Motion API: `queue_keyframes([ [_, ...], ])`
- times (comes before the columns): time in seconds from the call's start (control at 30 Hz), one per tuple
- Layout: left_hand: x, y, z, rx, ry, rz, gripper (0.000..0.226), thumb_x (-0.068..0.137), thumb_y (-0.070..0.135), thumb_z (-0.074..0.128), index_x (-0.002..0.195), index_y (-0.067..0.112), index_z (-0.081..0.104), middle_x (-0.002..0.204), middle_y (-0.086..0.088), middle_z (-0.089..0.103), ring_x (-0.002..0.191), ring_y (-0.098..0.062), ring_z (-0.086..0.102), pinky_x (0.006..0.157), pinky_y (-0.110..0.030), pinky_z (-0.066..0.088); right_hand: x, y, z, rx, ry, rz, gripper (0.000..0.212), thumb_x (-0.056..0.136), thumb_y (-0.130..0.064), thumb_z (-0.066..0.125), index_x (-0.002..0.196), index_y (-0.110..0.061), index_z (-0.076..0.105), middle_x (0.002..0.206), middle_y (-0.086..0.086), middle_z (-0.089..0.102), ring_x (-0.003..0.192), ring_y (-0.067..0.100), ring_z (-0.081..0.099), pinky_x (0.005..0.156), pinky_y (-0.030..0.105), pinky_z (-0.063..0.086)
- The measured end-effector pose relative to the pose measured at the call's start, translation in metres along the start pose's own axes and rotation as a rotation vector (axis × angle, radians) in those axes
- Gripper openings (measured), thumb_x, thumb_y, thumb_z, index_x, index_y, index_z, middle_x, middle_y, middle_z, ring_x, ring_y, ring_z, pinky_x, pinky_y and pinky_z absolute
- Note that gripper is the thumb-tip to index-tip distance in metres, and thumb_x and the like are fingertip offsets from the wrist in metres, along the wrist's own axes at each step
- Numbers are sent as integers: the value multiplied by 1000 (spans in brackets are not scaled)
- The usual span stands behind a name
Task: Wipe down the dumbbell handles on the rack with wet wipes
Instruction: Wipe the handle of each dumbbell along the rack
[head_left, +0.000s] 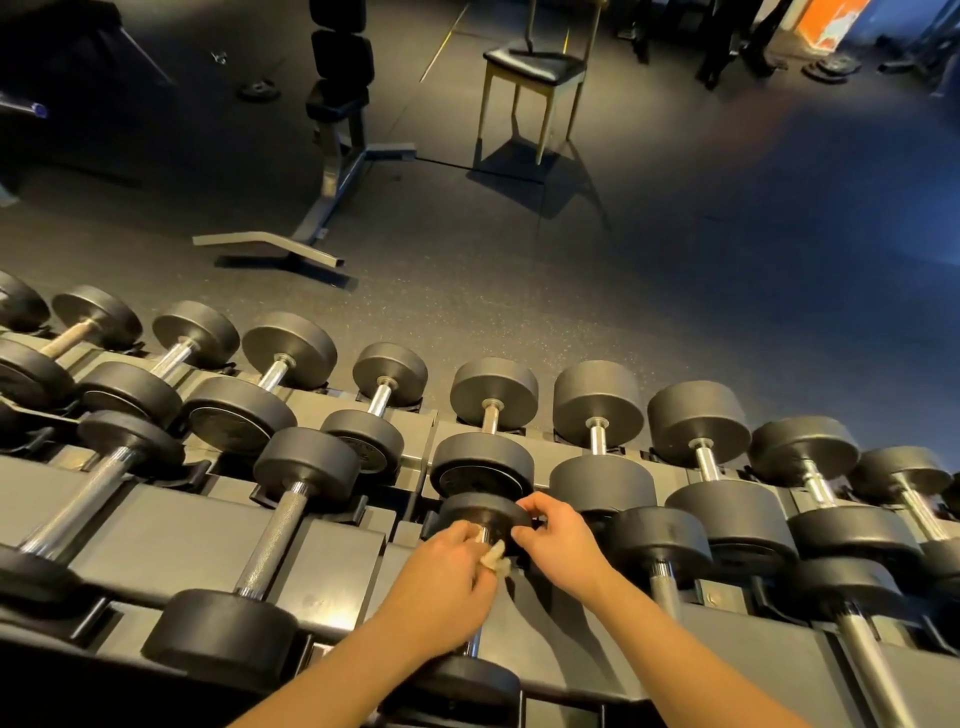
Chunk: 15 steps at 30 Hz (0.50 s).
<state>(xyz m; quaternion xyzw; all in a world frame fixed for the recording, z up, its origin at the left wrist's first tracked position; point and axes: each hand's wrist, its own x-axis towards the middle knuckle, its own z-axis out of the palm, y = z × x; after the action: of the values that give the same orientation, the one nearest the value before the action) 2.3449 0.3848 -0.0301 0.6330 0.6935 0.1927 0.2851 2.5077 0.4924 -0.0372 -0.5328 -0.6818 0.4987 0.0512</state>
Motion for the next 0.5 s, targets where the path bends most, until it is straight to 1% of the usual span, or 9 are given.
queue_keyframes([
  [0.07, -3, -1, -2, -10, -35, -10, 22, 103, 33, 49, 112, 28, 68, 119, 15, 59, 97, -1, 57, 87, -15, 46, 0, 1, 1, 12, 5, 7, 22, 94, -18, 65, 108, -35, 63, 90, -3, 71, 76, 15, 71, 83, 39, 61],
  [0.13, -1, 1, -8, -98, 26, -87, 13, 103, 28, 56, 110, 30, 67, 104, 15, 65, 89, 0, 61, 79, -11, 46, 0, 2, 1, 18, 7, 9, 22, 94, -18, 66, 107, -36, 63, 89, -2, 71, 75, 16, 70, 83, 38, 61],
  [0.2, 5, 7, -10, -380, 158, -271, 9, 99, 20, 65, 103, 28, 63, 90, 7, 70, 79, -1, 66, 68, -12, 51, -1, 2, 1, 19, 3, 7, 23, 94, -18, 66, 107, -37, 63, 89, -2, 71, 73, 15, 70, 83, 37, 61],
  [0.23, 8, 10, -11, -571, 203, -392, 14, 95, 15, 70, 102, 24, 62, 89, 2, 72, 78, -4, 69, 64, -15, 53, -1, 2, 1, 22, -1, 4, 23, 94, -19, 66, 107, -37, 63, 90, -2, 71, 73, 14, 69, 82, 37, 61],
  [0.3, 15, 13, -10, -957, 237, -639, 25, 87, 5, 77, 105, 16, 64, 94, -8, 75, 81, -15, 75, 64, -24, 58, -1, 3, 1, 31, -1, -5, 22, 93, -20, 67, 107, -37, 63, 92, -4, 70, 72, 12, 68, 82, 36, 61],
  [0.37, 20, 10, -3, -1128, 227, -830, 26, 83, 3, 81, 105, 10, 68, 99, -14, 74, 89, -27, 74, 68, -34, 61, -1, 4, 1, 26, 6, -5, 22, 94, -19, 66, 109, -36, 64, 92, -5, 70, 74, 12, 68, 84, 36, 61],
  [0.4, 20, 6, 2, -1058, 227, -867, 24, 83, 9, 82, 103, 10, 69, 99, -13, 73, 89, -27, 73, 70, -37, 61, -1, 4, 1, 23, 10, -1, 22, 95, -19, 65, 110, -35, 64, 92, -5, 70, 75, 13, 69, 85, 36, 60],
  [0.43, 20, 2, 6, -884, 234, -851, 22, 84, 19, 84, 98, 14, 68, 96, -10, 72, 86, -24, 70, 70, -37, 59, 0, 4, 1, 25, 12, 4, 23, 96, -18, 64, 111, -35, 64, 93, -6, 71, 77, 13, 69, 86, 35, 60],
  [0.5, 15, -3, 10, -525, 266, -731, 31, 81, 41, 84, 92, 24, 60, 89, 0, 67, 80, -16, 65, 65, -32, 53, 0, 4, 1, 30, 8, 10, 24, 96, -17, 63, 112, -35, 65, 96, -8, 71, 80, 12, 70, 87, 34, 59],
])
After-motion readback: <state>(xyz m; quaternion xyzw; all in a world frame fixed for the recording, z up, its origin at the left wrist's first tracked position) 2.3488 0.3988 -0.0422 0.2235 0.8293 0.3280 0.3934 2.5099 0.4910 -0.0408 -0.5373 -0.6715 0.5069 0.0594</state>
